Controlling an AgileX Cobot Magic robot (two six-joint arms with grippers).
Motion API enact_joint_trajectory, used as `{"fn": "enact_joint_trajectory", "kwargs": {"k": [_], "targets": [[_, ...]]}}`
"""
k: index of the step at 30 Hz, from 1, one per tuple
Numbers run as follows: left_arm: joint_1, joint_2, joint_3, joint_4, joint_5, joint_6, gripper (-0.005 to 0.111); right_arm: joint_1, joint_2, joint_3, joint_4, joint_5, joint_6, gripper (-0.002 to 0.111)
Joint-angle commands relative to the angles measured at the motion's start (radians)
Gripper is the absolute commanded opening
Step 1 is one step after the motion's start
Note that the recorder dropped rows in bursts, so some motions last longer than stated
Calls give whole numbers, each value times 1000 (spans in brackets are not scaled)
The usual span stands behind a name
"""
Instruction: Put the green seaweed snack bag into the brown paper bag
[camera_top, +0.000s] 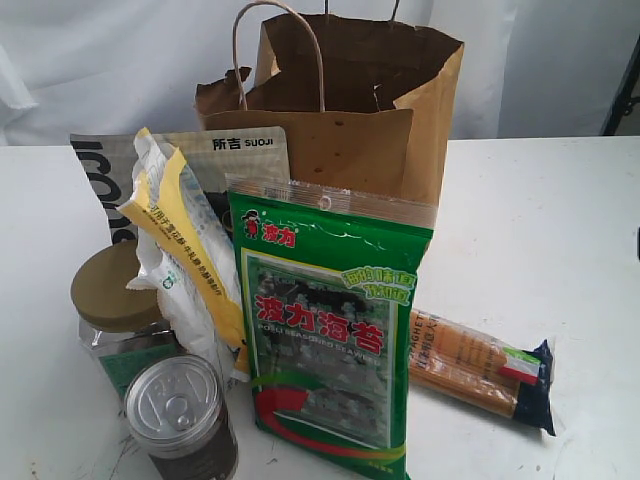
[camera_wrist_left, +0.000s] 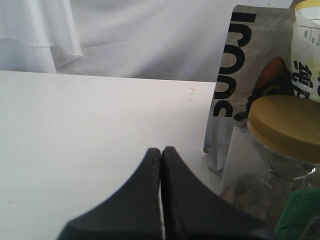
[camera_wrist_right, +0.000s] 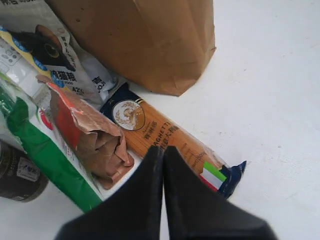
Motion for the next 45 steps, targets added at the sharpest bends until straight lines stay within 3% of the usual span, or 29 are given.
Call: {"fn": "enact_joint_trajectory", "kwargs": {"k": [1,4,7,11,12,14,16,21,40,45], "targets": [[-5,-4,5,0,-10,-2,1,67,84,-37,-10,-21,-14,0],[-5,-4,5,0,-10,-2,1,114,132,-54,-2,-40,-14,0],[-5,-4,5,0,-10,-2,1,173,174,-75,24,-55,-19,13],[-5,-4,5,0,-10,-2,1,219,198,-94,124,-55,-108,40],[-5,-4,5,0,-10,-2,1,231,203,-103,180,-55,-153,54],[-5,-4,5,0,-10,-2,1,239,203,-113,251,-79,-174,73],[-5,-4,5,0,-10,-2,1,239,207,-113,291,-106,-171,82],[-5,-4,5,0,-10,-2,1,262,283,-133,402,-89,-295,83],[-5,-4,5,0,-10,-2,1,491,535,-133,348,-188,-458,83],[-5,-4,5,0,-10,-2,1,518,552,-133,307,-222,-462,75]]}}
